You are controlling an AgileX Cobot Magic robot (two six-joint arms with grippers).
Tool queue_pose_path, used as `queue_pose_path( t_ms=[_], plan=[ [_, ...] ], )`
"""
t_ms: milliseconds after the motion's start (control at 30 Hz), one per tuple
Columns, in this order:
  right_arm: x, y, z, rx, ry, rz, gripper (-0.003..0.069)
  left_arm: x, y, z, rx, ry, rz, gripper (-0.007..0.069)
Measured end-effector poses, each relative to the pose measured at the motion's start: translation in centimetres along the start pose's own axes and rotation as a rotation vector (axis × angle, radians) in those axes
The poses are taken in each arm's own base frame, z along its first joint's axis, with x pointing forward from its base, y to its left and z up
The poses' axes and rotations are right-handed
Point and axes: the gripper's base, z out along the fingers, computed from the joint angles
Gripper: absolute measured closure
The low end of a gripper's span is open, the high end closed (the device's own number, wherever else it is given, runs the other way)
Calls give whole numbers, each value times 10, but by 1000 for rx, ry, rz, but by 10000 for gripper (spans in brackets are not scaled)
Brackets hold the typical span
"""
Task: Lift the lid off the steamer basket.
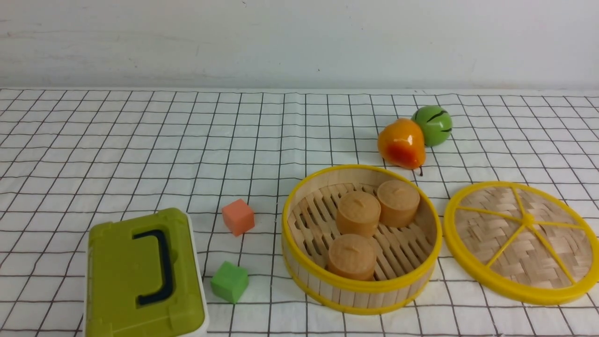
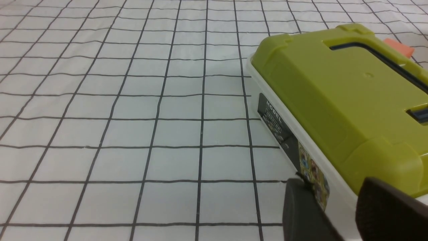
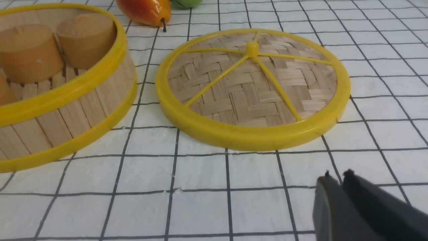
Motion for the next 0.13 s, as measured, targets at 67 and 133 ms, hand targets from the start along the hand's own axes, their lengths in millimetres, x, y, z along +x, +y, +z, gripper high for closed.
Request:
queue_pose_path(
  t_ms=[67, 133],
  plan=[
    [0, 0, 0, 0, 0, 0, 602, 0, 0, 0, 0, 0, 0, 386],
    [0, 0, 0, 0, 0, 0, 600, 0, 0, 0, 0, 0, 0, 386]
  ],
)
